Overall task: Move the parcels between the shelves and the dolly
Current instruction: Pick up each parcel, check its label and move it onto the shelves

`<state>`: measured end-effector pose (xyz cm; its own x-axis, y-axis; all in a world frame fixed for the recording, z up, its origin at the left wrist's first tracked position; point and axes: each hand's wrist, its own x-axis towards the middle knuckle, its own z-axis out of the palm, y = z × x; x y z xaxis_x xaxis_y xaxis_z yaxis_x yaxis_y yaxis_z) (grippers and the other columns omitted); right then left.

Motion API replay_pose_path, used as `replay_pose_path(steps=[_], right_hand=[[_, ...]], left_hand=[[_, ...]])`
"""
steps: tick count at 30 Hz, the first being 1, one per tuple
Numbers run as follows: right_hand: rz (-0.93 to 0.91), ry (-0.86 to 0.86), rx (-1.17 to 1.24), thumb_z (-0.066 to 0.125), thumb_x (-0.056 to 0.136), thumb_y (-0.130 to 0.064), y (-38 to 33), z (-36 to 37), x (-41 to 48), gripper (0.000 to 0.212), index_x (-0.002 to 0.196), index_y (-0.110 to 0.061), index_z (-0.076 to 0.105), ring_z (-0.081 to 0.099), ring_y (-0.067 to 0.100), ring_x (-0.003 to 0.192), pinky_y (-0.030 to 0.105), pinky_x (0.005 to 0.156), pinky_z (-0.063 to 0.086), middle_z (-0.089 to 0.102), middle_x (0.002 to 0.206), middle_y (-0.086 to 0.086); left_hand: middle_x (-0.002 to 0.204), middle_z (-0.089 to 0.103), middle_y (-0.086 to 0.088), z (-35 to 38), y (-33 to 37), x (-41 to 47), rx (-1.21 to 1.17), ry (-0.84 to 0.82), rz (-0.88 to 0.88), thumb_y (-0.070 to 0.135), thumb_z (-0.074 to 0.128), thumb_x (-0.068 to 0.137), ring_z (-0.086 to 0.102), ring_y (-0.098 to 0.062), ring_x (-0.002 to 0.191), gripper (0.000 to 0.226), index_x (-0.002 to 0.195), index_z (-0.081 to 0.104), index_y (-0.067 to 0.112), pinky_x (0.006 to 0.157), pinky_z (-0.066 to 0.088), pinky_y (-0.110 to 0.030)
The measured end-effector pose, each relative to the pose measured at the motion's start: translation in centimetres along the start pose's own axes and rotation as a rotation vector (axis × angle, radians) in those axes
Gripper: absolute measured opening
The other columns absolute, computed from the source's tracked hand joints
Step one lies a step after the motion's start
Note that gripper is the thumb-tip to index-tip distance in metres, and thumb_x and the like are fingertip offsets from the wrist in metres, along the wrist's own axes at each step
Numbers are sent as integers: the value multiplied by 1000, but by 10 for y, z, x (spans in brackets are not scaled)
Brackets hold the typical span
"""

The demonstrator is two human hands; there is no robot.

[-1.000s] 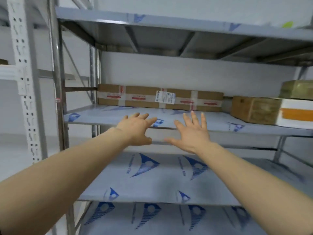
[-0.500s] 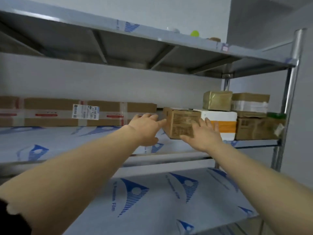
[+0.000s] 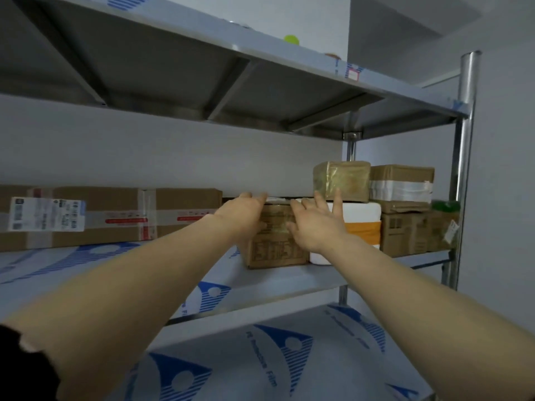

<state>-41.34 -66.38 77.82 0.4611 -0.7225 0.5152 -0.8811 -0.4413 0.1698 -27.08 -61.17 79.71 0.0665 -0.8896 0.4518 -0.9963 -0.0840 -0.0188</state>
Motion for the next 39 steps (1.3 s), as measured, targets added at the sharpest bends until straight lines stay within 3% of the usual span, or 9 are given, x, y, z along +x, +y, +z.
replay_pose_path(steps=[4, 8, 12, 19, 24, 28, 31, 35, 39], right_hand=[[-49, -17, -98, 28, 99, -24, -12, 6, 5, 59, 152, -6, 6, -2, 26, 148, 57, 103, -27, 16, 157, 16], [-116, -25, 43, 30, 99, -23, -25, 7, 12, 59, 152, -7, 9, -1, 25, 147, 57, 109, -19, 15, 157, 15], [-191, -59, 469, 29, 103, -23, -41, 2, 21, 48, 149, -8, 23, 3, 28, 145, 42, 118, 9, 17, 155, 16], [-119, 96, 804, 31, 103, -20, -49, 1, 38, 36, 129, -5, 51, 42, 33, 125, 34, 100, 35, 46, 133, 18], [117, -3, 911, 31, 104, -27, -37, 7, 53, 42, 125, 1, 53, 49, 34, 118, 32, 86, 37, 51, 130, 21], [151, -123, 1190, 35, 103, -37, -34, 11, 55, 43, 123, -4, 54, 49, 25, 94, 30, 76, 35, 57, 116, 11], [197, -143, 1340, 40, 101, -39, -33, 10, 54, 37, 116, -8, 54, 49, 24, 92, 34, 73, 38, 56, 110, 10], [244, -146, 1467, 52, 97, -32, -32, 6, 52, 35, 118, -3, 58, 54, 20, 83, 25, 52, 32, 62, 110, 10], [236, -162, 1594, 64, 91, -15, -34, -2, 38, 19, 109, -9, 60, 53, 16, 77, 23, 63, 39, 59, 97, 5]], left_hand=[[119, 59, -13, 7, -2, 9, -59, 35, -56, 16, 50, 95, 56, -29, 107, 25, 118, 53, 10, 77, 42, -33], [104, 63, -12, 3, -11, 4, -96, 43, -138, 13, 50, 90, 60, -29, 93, 8, 95, 56, 11, 69, 44, -32], [103, 61, -9, -3, -19, -15, -80, 51, -207, 15, 51, 89, 60, -27, 91, 20, 107, 59, 12, 72, 50, -35], [116, 62, -10, -9, -22, -32, -79, 119, -260, 18, 47, 92, 58, -29, 103, 31, 121, 57, 13, 82, 48, -35], [105, 63, -13, -7, -26, -25, -320, 210, -470, 32, 38, 100, 59, -29, 91, 35, 108, 59, 5, 72, 44, -33], [107, 60, -18, -11, -30, -15, -689, 231, -647, 34, 37, 102, 57, -32, 101, 45, 117, 58, -3, 81, 43, -35], [108, 61, -18, -9, -32, -12, -828, 255, -720, 38, 45, 99, 59, -32, 101, 47, 119, 54, -4, 77, 45, -35], [98, 64, -16, -14, -30, -15, -938, 306, -800, 25, 63, 92, 62, -28, 85, 26, 82, 51, 4, 67, 50, -33], [90, 64, -11, -33, -30, -34, -901, 341, -812, 19, 73, 84, 62, -23, 82, 25, 86, 53, 4, 70, 53, -29]])
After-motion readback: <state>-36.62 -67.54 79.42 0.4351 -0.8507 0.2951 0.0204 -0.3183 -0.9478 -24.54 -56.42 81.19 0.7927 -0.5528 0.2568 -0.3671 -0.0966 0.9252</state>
